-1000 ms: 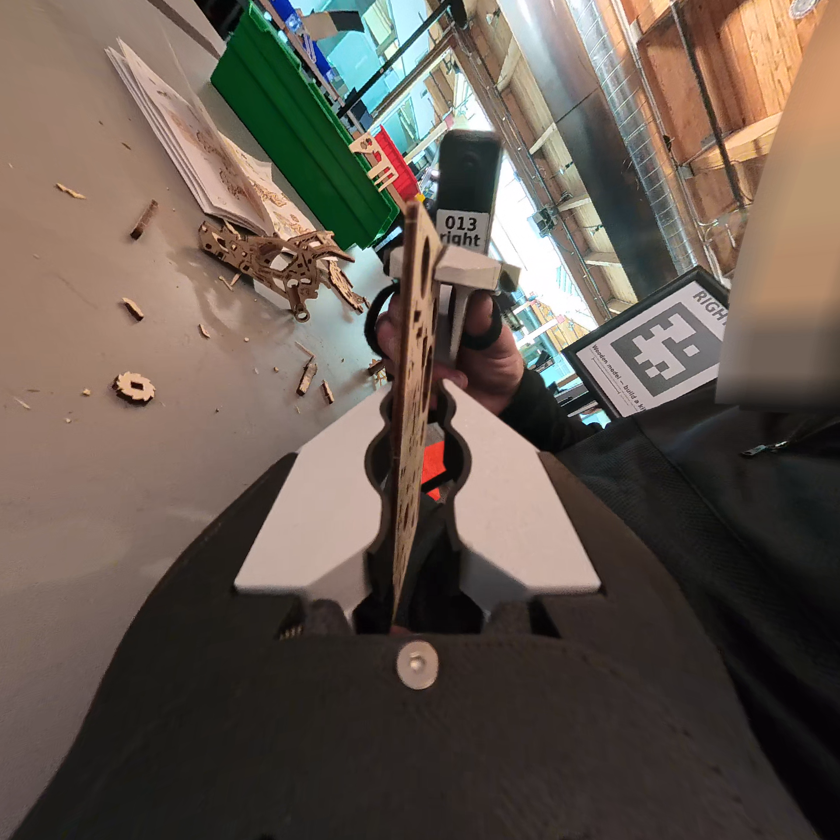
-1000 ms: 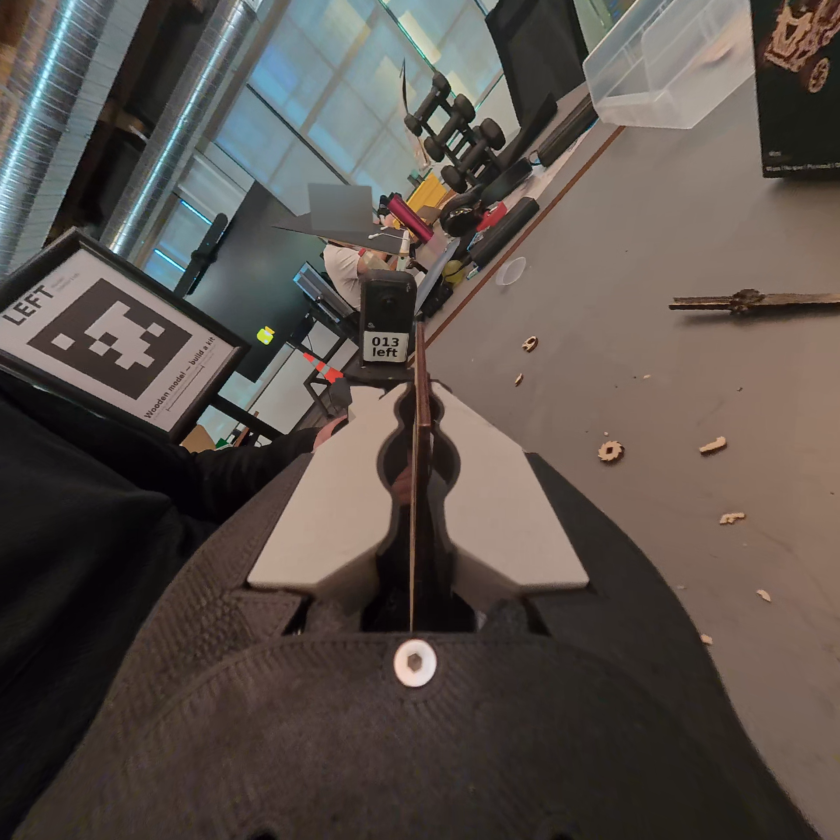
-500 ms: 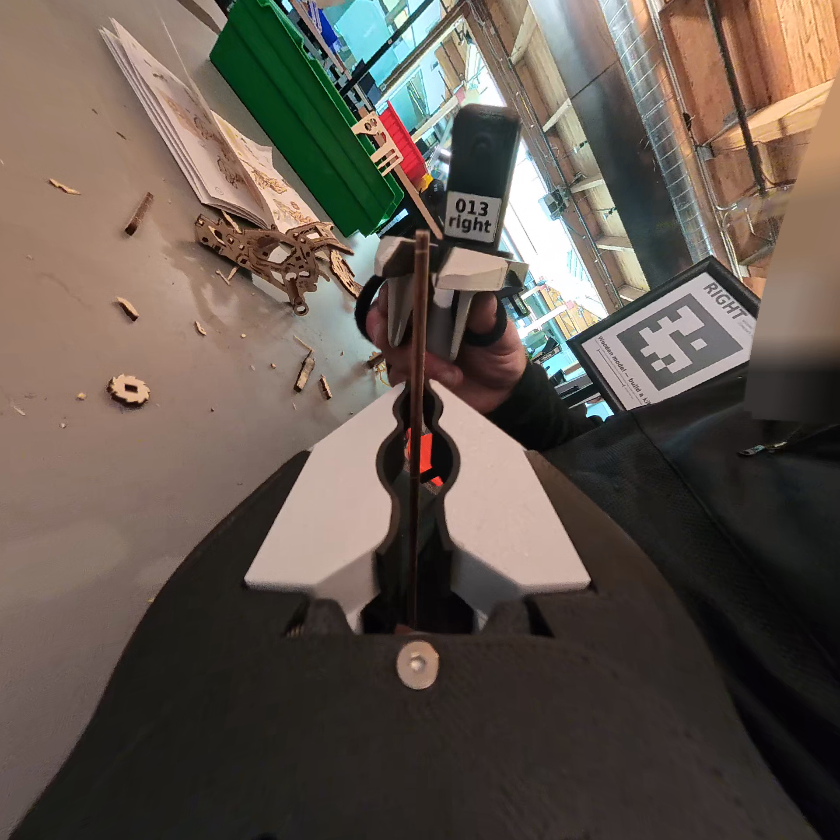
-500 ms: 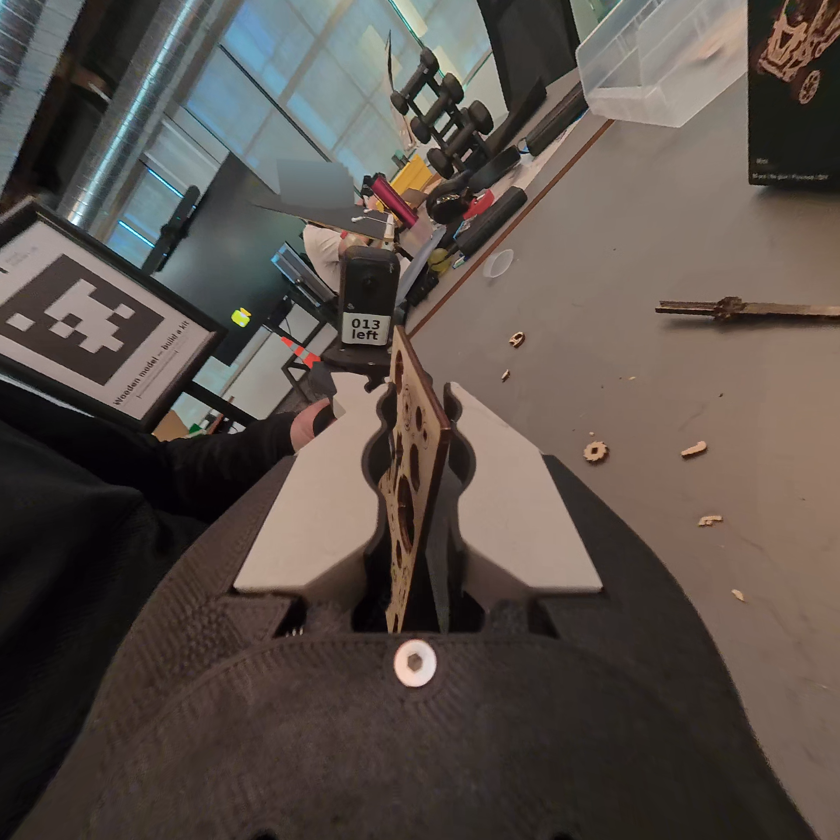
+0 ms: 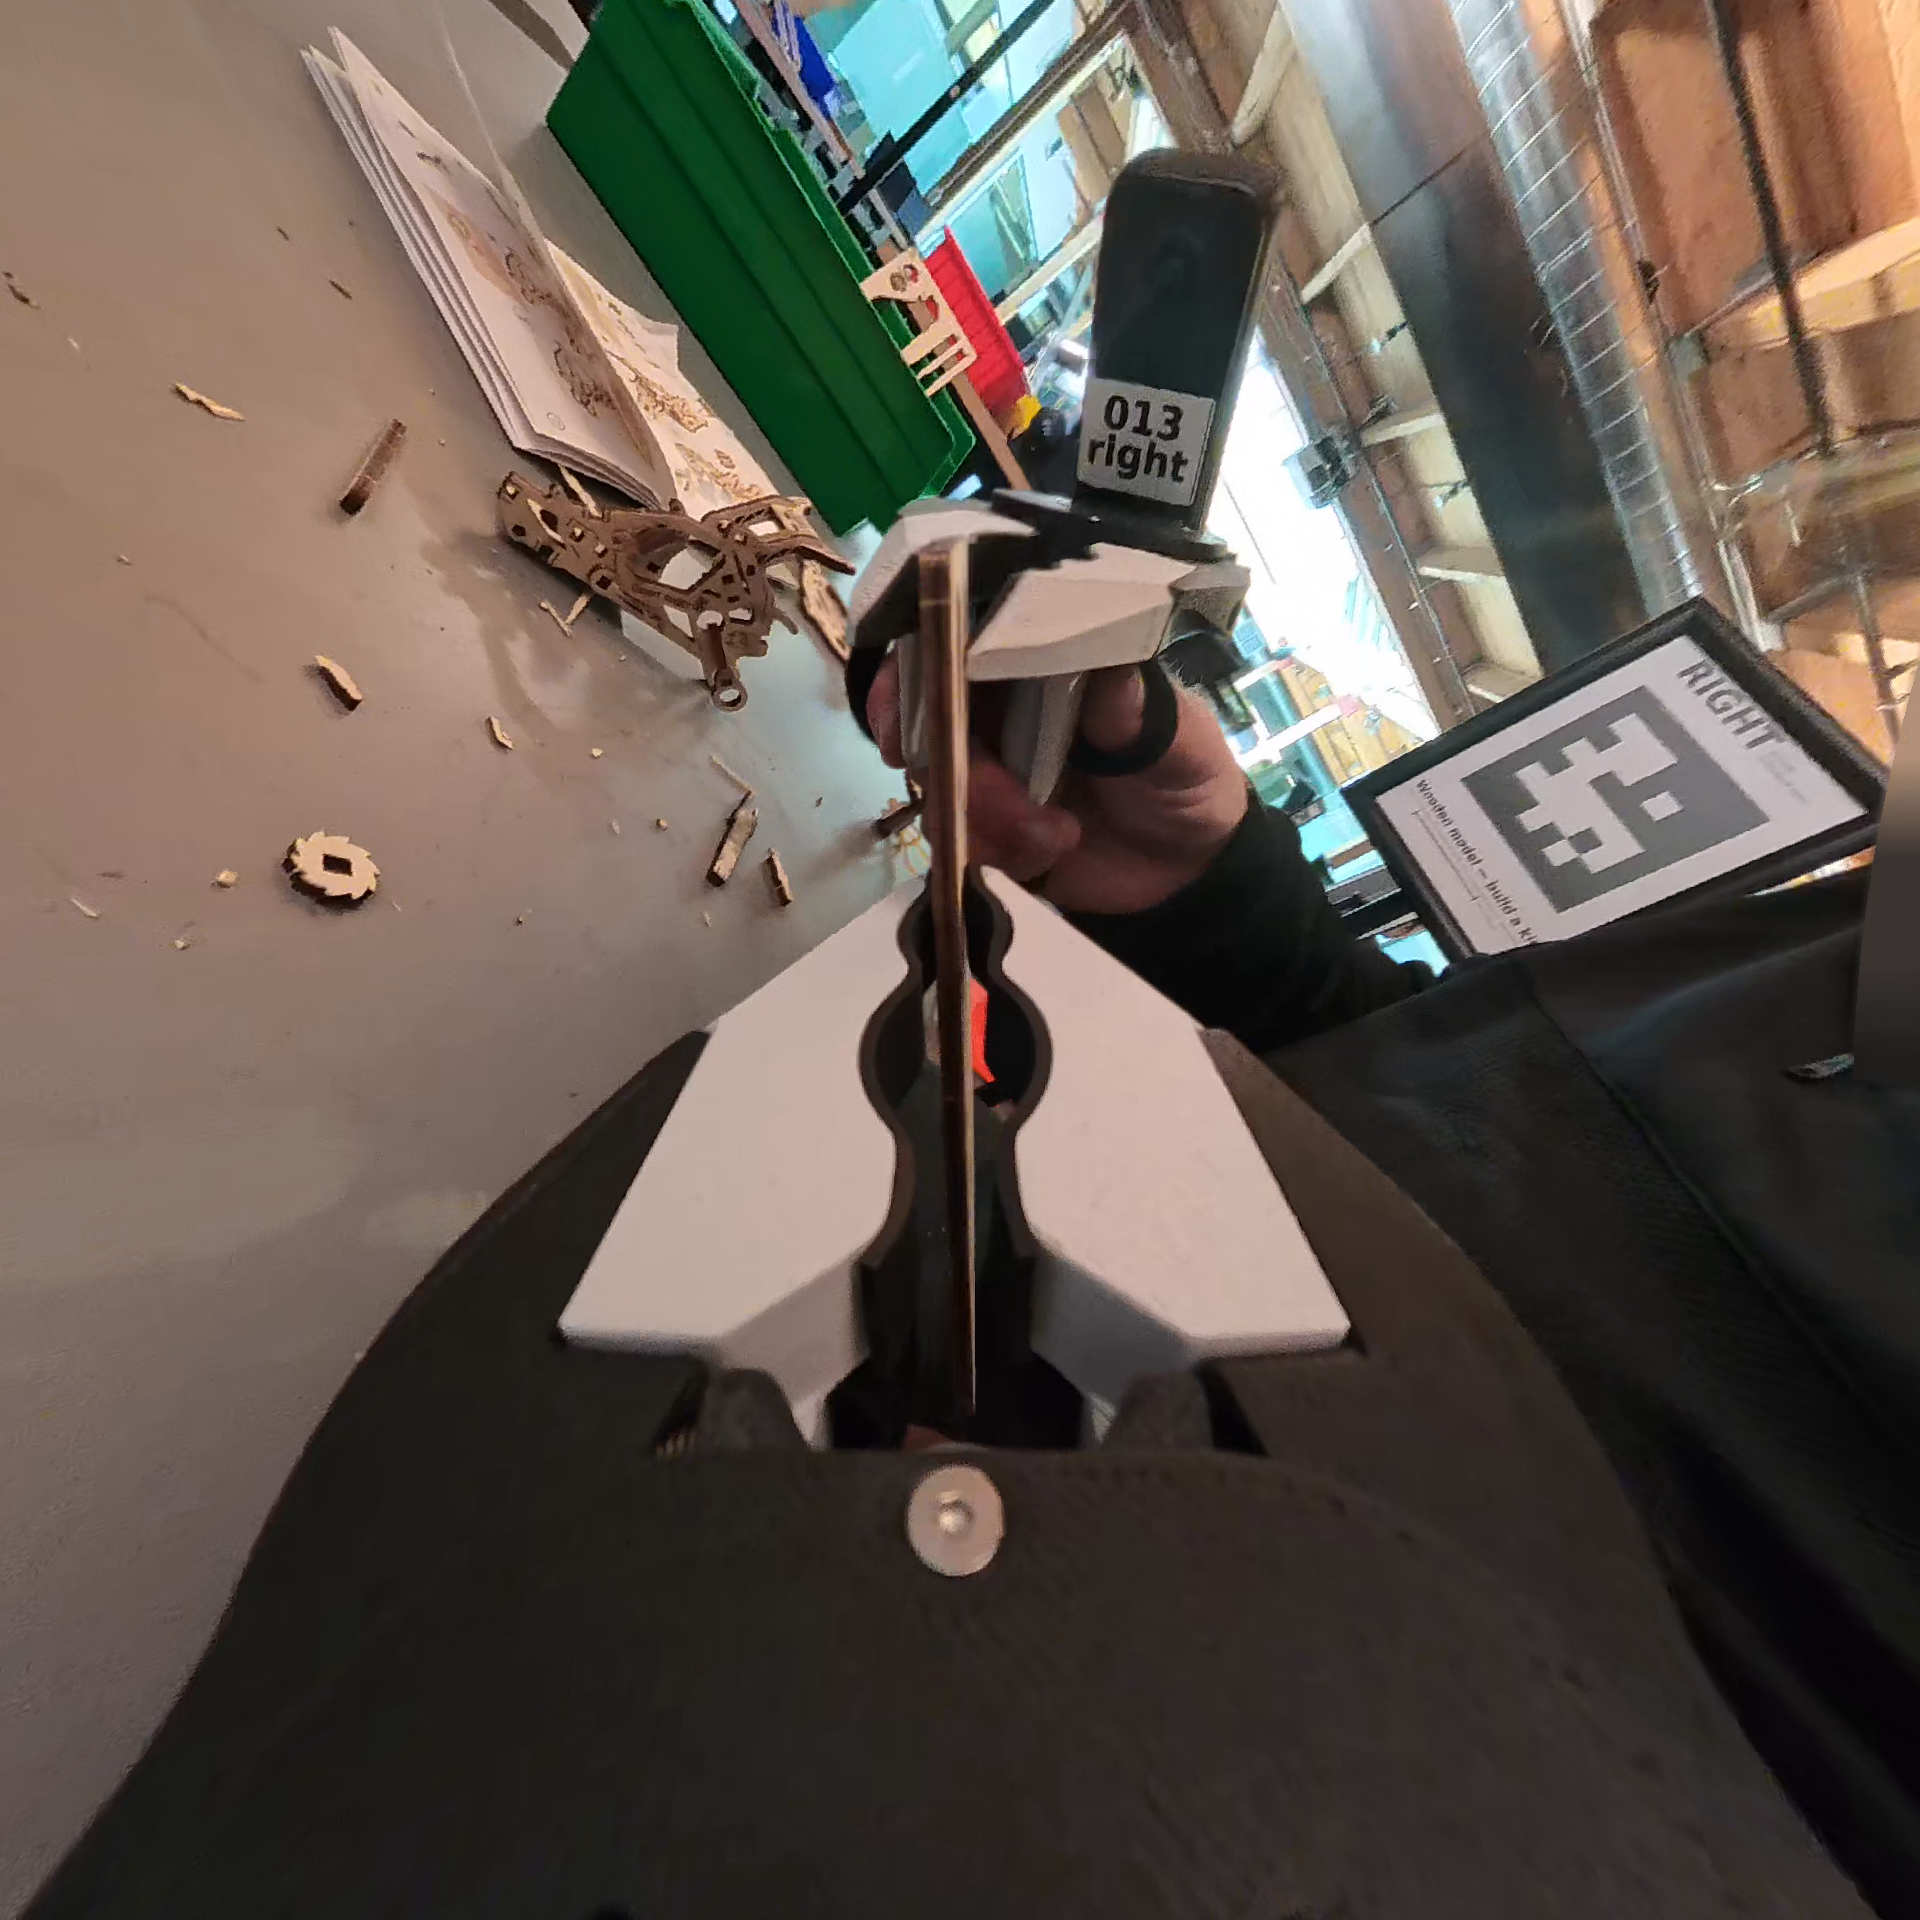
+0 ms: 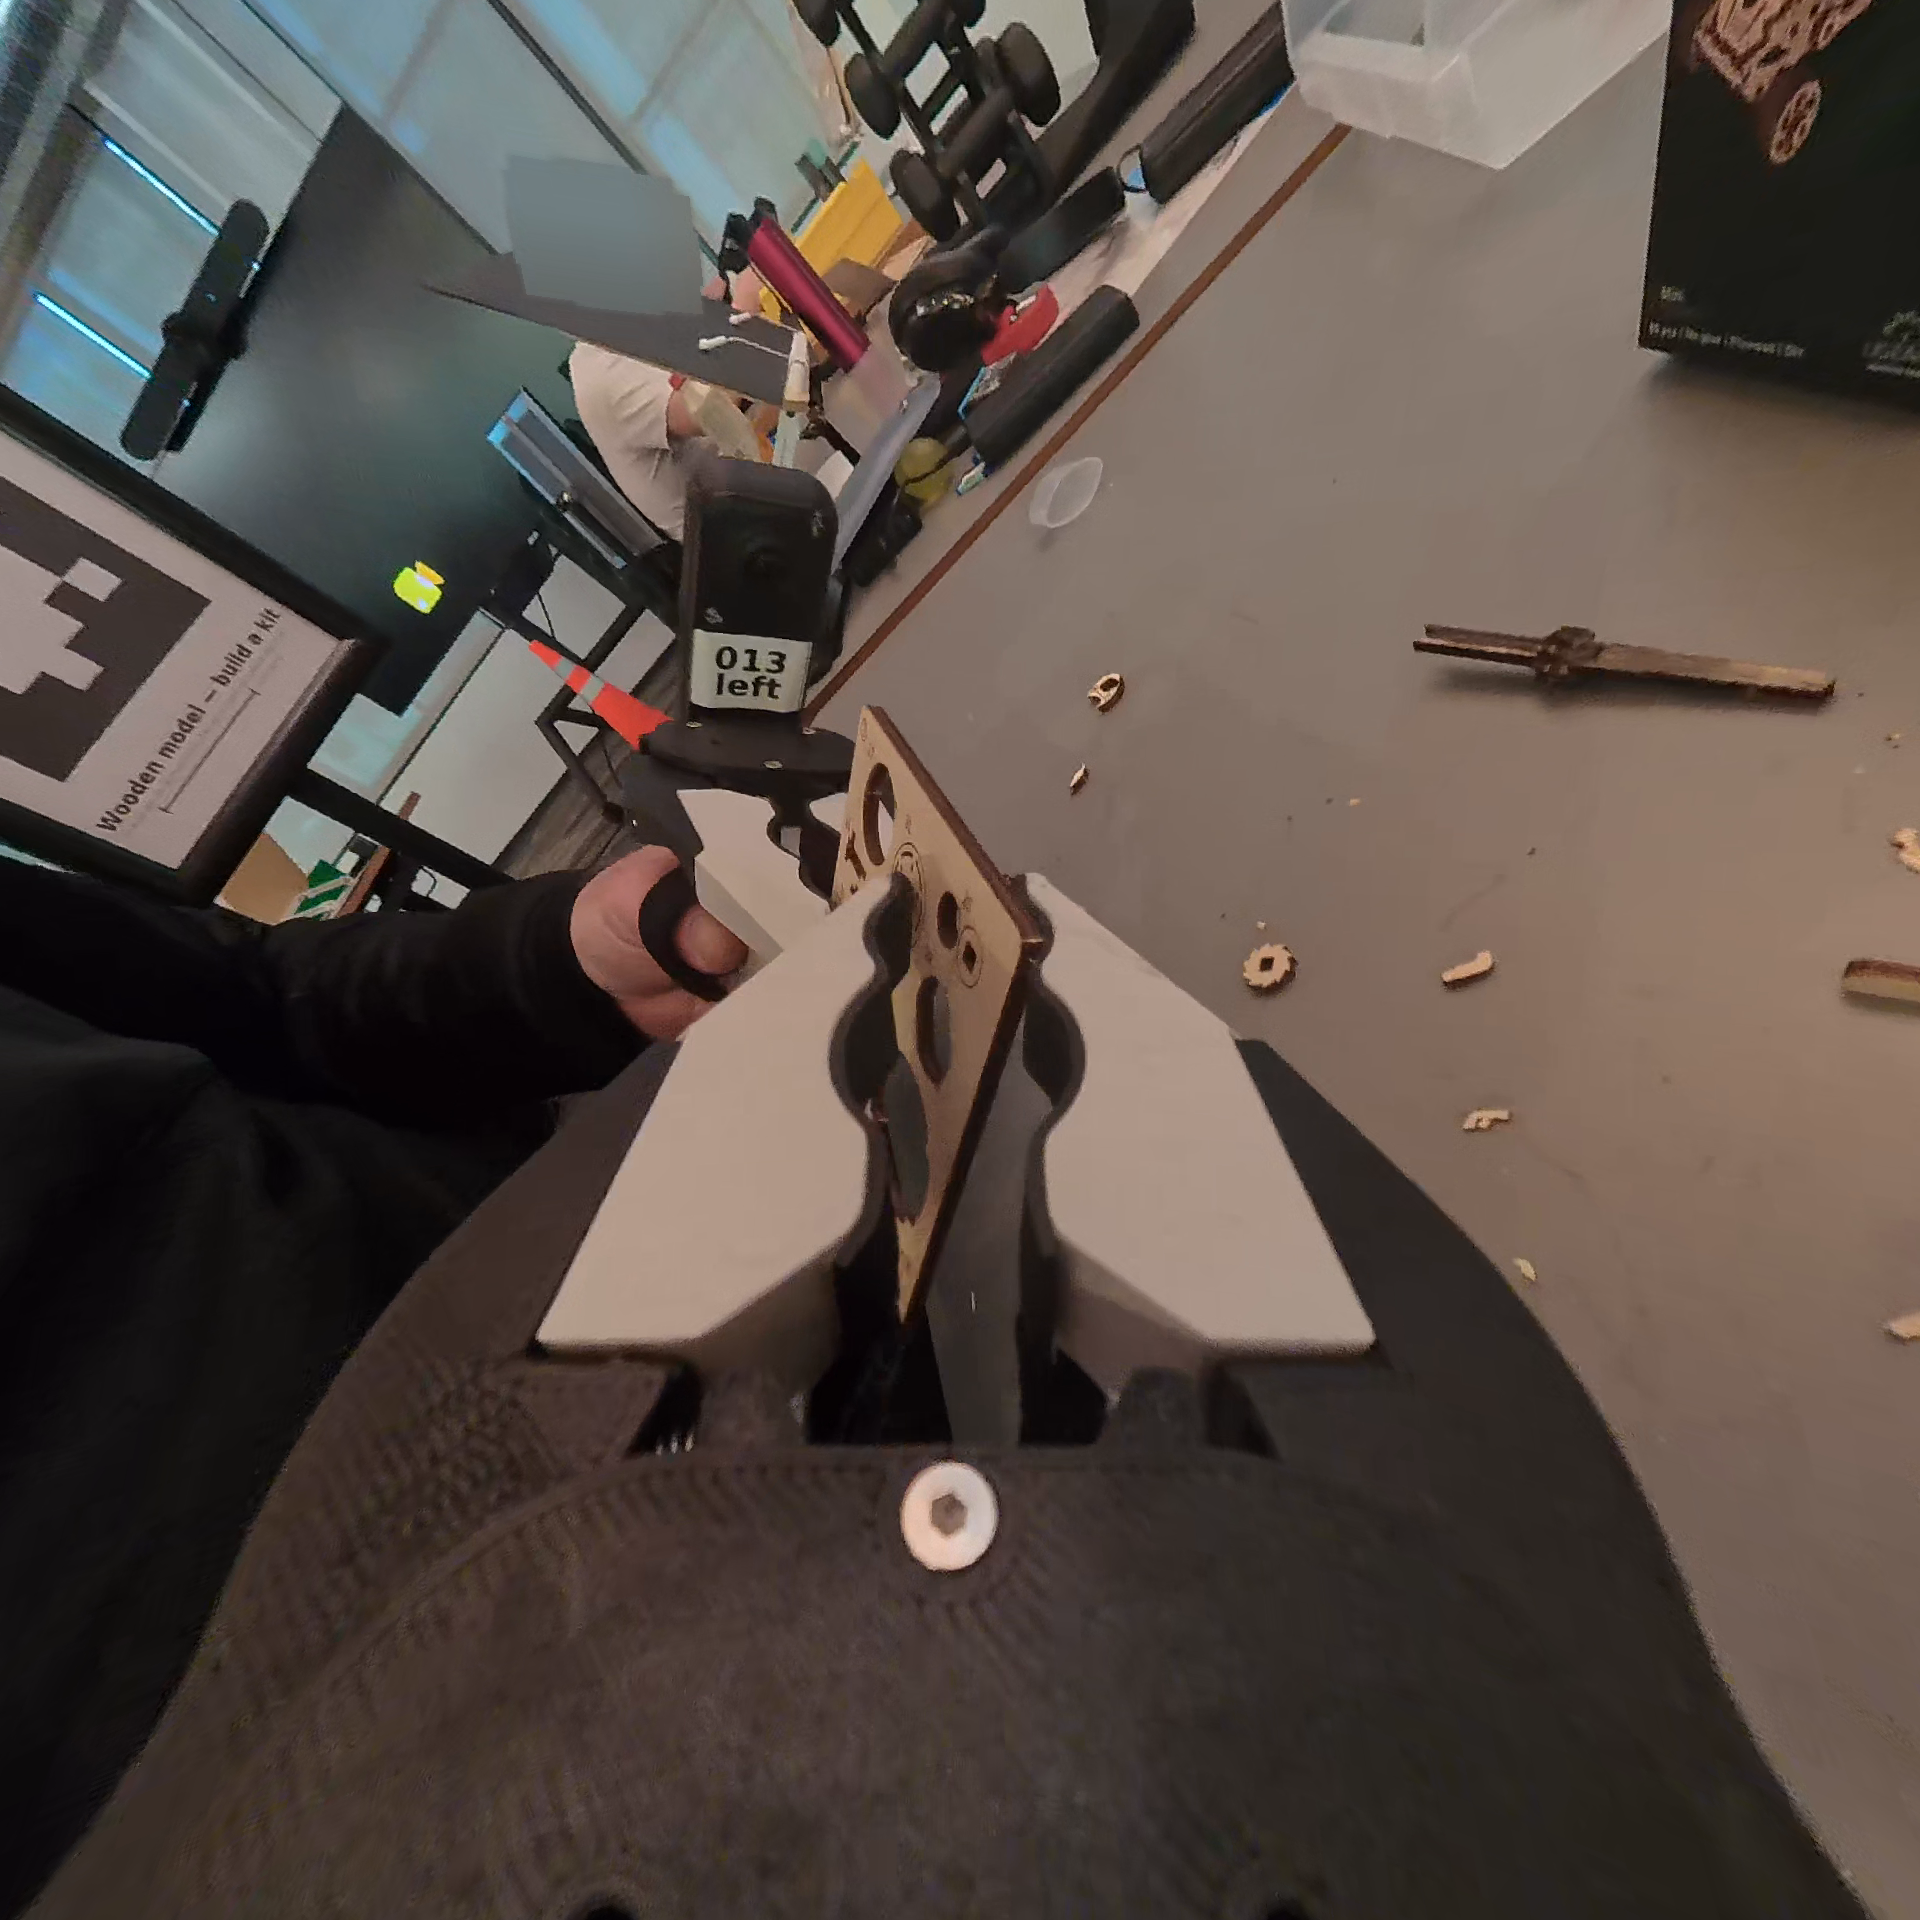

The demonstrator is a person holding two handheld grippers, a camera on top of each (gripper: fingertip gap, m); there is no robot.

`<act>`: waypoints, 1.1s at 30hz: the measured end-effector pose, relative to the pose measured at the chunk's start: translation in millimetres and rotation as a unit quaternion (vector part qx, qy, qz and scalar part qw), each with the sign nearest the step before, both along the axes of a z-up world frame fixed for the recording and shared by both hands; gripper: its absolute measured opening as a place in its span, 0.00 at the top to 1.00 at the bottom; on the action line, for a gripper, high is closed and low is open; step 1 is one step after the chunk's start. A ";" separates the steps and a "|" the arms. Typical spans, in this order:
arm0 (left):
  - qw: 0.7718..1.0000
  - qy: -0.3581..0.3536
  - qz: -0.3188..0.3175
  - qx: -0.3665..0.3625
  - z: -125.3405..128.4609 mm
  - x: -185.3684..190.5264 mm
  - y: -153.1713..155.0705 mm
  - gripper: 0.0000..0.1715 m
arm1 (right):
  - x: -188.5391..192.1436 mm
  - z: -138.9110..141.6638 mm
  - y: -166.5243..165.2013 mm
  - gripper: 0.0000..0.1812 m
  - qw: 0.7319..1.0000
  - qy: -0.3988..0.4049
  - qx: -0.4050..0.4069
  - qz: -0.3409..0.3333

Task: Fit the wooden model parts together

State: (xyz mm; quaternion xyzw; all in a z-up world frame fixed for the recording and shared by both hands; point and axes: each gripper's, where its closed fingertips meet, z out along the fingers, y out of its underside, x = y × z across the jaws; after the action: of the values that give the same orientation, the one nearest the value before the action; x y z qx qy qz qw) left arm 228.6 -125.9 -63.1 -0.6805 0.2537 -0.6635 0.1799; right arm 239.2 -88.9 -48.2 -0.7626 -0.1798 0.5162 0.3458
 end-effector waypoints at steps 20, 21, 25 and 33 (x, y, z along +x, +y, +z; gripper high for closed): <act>0.997 0.057 -0.002 0.060 -23.9 -5.0 21.3 0.94 | -8.9 -16.9 1.9 0.99 0.998 0.029 -0.044 0.015; 0.997 0.050 -0.023 0.057 -21.5 -3.6 17.5 0.97 | -8.6 -16.3 1.8 0.98 0.998 0.033 -0.048 0.020; 0.997 0.047 -0.015 0.058 -20.7 2.0 16.8 0.97 | -4.5 -14.5 4.3 0.96 0.999 0.017 -0.033 0.018; 0.997 0.045 -0.016 0.055 -21.0 5.8 9.8 0.99 | -3.3 -19.1 3.2 0.93 0.999 0.011 -0.041 0.025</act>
State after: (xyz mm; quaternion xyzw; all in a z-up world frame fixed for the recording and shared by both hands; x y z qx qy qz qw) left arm 234.4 -116.1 -84.1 -0.6945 0.3079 -0.6204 0.1950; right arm 235.9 -85.6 -67.3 -0.7656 -0.1733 0.5404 0.3029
